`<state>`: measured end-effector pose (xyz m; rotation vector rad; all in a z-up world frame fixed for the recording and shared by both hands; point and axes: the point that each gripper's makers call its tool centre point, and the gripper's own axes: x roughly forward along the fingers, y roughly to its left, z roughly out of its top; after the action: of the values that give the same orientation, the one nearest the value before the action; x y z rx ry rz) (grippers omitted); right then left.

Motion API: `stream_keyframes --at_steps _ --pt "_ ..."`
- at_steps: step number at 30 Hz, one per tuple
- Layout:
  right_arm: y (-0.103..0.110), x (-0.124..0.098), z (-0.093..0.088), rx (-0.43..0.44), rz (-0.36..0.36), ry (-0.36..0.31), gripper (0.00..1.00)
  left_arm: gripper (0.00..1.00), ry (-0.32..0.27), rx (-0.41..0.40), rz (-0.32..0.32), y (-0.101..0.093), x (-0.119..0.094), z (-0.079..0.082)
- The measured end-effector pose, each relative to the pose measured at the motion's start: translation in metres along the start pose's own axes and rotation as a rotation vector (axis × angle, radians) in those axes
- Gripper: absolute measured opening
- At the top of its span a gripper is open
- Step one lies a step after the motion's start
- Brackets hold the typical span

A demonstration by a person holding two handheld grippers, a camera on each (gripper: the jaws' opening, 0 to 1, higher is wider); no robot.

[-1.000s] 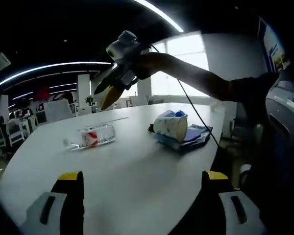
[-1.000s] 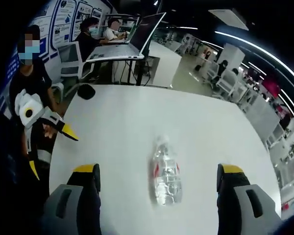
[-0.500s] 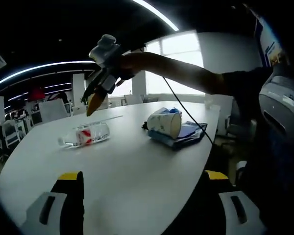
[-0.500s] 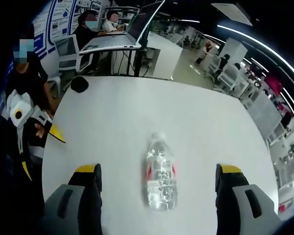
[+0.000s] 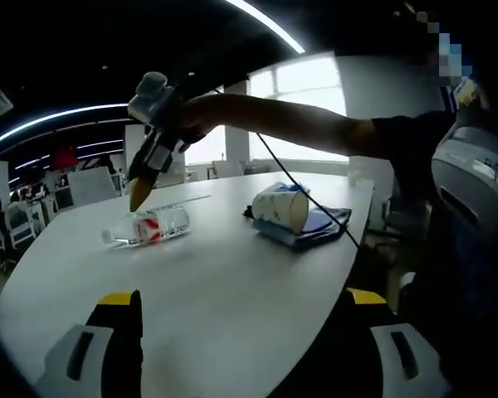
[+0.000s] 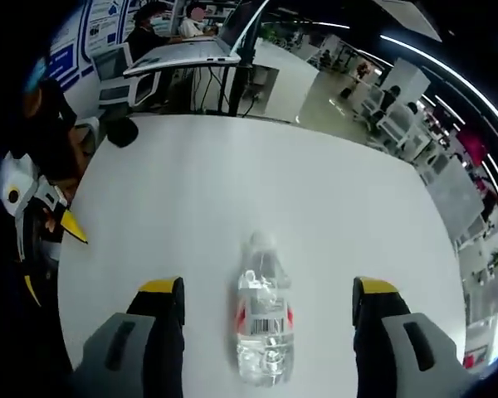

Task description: Arrange the tabletop items into an orderly group along one side of the table until the central work area is clear of visible clutter.

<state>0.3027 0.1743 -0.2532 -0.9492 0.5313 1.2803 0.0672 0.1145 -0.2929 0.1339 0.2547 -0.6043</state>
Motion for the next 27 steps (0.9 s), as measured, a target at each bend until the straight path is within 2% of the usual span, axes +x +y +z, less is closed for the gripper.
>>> stream_keyframes --at_steps 13,17,20,24,27 --pt "0.002 0.03 0.012 0.004 0.021 0.002 0.72 1.0 -0.005 0.002 -0.011 -0.003 -0.002 0.0" --pt "0.0 0.043 0.01 -0.004 0.001 0.021 0.7 1.0 -0.017 -0.003 -0.006 -0.003 -0.006 0.001" --pt "-0.003 0.051 0.01 -0.01 -0.006 0.026 0.64 1.0 -0.024 -0.005 -0.004 -0.002 -0.008 0.001" --pt "-0.011 0.06 0.012 0.013 -0.015 0.012 0.5 1.0 -0.025 -0.003 -0.002 -0.001 -0.01 0.0" --pt "-0.019 0.068 0.014 0.018 -0.034 0.004 0.49 1.0 -0.022 -0.005 -0.001 -0.001 -0.011 -0.002"
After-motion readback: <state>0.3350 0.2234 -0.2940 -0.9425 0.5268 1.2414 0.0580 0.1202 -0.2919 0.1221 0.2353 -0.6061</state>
